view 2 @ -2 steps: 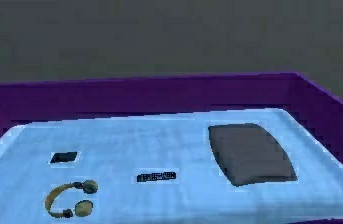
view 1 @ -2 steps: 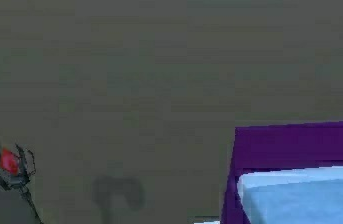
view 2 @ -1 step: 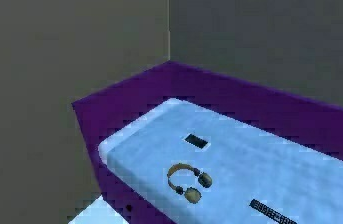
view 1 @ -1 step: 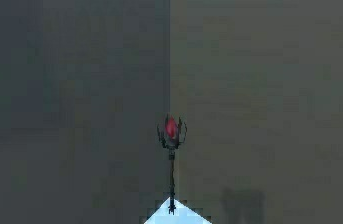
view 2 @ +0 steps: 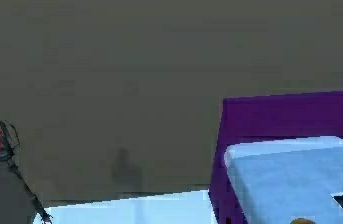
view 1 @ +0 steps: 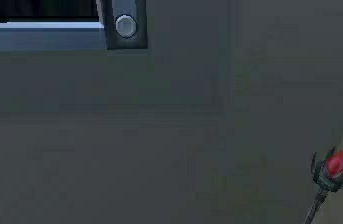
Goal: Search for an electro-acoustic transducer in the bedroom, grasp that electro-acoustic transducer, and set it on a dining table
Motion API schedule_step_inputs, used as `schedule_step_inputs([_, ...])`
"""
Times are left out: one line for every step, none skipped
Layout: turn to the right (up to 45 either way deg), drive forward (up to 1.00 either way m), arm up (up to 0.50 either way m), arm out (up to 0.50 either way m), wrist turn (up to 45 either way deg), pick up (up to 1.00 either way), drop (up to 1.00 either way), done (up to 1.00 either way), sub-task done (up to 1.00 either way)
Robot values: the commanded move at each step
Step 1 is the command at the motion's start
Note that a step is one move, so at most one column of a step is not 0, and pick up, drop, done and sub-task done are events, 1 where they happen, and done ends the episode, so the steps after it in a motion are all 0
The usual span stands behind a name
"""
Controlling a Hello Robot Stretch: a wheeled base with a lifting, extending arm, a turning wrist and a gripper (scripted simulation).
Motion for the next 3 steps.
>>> schedule_step_inputs([-45.0, 0.0, 0.0, 0.0, 0.0, 0.0, 0.0, 0.0, 0.0])
schedule_step_inputs([-3.0, 0.0, 0.0, 0.0, 0.0, 0.0, 0.0, 0.0, 0.0])
schedule_step_inputs([0.0, 0.05, 0.0, 0.0, 0.0, 0.0, 0.0, 0.0, 0.0])
